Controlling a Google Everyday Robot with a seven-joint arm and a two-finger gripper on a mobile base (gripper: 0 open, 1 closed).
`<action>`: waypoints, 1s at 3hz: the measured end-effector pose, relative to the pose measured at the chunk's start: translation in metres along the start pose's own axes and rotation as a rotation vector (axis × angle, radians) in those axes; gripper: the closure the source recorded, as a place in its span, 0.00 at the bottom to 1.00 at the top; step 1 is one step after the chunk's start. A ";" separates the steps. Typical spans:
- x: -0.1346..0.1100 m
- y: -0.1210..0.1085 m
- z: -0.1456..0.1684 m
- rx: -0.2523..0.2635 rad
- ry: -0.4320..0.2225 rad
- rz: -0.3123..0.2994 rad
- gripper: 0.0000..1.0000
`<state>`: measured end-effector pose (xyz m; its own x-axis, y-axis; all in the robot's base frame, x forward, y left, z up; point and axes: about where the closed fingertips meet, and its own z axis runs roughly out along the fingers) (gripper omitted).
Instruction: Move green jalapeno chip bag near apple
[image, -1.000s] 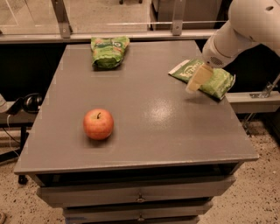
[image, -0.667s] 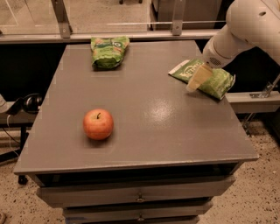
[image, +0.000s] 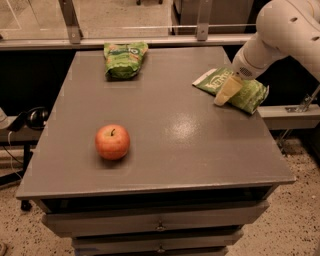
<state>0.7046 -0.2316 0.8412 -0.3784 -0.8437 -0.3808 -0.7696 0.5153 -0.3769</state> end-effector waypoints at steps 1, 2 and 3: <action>-0.001 0.001 -0.002 -0.018 -0.007 0.002 0.43; -0.001 0.001 -0.002 -0.018 -0.007 0.002 0.64; -0.006 0.012 -0.014 -0.055 -0.022 -0.016 0.88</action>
Offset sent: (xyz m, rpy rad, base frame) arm -0.0128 0.0072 0.0119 0.0469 0.0283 0.0322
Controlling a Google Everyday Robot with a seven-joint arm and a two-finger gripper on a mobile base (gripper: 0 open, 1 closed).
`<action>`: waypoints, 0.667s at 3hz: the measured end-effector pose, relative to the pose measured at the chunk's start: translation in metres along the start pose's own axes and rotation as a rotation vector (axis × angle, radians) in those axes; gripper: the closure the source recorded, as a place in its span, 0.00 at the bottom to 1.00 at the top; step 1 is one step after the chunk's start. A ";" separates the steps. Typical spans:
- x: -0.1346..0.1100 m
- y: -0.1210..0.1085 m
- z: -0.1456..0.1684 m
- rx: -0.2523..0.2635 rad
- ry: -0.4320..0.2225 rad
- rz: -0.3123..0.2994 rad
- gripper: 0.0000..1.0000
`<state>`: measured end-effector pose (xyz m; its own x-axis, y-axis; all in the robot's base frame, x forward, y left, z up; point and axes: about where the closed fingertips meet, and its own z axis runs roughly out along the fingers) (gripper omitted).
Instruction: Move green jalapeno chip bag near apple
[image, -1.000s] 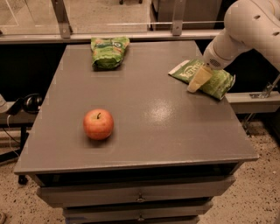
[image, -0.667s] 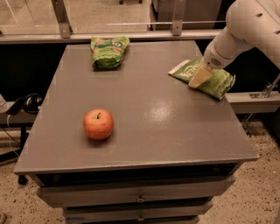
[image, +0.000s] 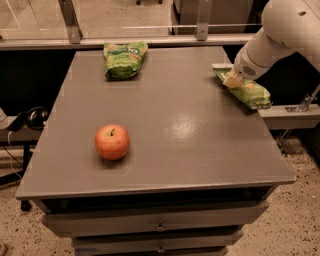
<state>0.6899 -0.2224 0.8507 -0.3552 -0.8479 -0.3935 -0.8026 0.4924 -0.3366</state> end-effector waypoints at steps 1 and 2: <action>-0.012 0.021 -0.018 -0.061 -0.041 -0.032 1.00; -0.037 0.047 -0.045 -0.125 -0.111 -0.098 1.00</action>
Offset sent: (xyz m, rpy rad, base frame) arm -0.0775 0.0769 0.0719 0.1432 0.0308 0.2988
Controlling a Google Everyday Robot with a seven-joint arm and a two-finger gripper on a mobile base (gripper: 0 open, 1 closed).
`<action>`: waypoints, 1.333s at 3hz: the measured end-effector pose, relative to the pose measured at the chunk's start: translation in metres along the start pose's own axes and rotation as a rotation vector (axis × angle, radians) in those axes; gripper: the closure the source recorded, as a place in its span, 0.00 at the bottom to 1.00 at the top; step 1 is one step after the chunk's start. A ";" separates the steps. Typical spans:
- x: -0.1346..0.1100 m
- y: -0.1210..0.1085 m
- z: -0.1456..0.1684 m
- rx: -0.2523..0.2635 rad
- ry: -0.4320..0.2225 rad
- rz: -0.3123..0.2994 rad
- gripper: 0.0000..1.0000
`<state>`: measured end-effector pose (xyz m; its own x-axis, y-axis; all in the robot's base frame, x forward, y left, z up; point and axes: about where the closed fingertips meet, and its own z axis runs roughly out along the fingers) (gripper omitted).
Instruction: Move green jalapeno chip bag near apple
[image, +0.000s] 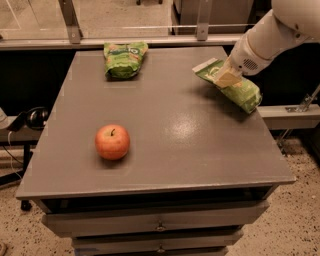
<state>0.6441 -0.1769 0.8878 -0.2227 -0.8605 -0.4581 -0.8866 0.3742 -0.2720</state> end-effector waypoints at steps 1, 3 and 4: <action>-0.026 0.033 -0.016 -0.079 -0.069 -0.065 1.00; -0.073 0.130 -0.031 -0.289 -0.215 -0.150 1.00; -0.105 0.177 -0.024 -0.386 -0.280 -0.158 1.00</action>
Offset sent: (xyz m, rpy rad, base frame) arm -0.1284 0.1029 0.0365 0.2122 0.1141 0.3720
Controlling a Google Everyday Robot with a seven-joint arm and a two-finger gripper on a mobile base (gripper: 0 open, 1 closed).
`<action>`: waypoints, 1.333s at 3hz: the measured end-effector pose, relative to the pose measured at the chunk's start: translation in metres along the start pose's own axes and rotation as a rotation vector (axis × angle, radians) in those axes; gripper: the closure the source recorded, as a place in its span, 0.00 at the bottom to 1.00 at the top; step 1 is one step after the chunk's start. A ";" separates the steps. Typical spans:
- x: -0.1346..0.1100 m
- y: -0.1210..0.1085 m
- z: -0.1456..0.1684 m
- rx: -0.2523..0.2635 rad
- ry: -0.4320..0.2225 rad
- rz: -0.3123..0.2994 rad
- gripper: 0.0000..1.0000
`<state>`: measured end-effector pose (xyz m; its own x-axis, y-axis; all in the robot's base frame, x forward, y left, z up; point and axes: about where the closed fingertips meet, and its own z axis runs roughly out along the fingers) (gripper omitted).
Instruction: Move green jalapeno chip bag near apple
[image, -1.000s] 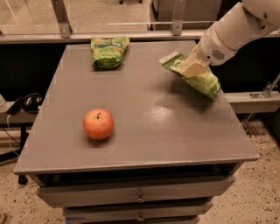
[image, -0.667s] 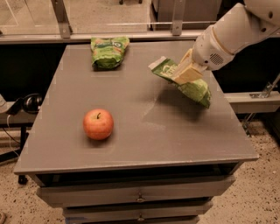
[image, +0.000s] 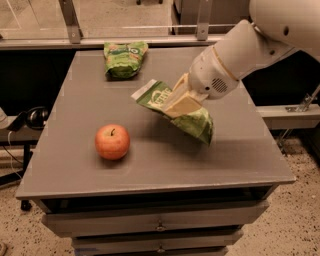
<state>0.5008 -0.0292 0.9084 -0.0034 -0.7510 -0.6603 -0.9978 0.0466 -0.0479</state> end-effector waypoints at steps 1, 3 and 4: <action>-0.032 0.020 0.030 -0.066 -0.050 -0.016 1.00; -0.075 0.022 0.078 -0.106 -0.096 -0.056 1.00; -0.083 0.012 0.098 -0.094 -0.099 -0.074 1.00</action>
Offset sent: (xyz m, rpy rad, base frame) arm -0.0296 0.1223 -0.0106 0.1149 0.0694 0.1465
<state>0.4960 0.0980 0.8890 0.0720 -0.6811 -0.7286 -0.9969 -0.0714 -0.0317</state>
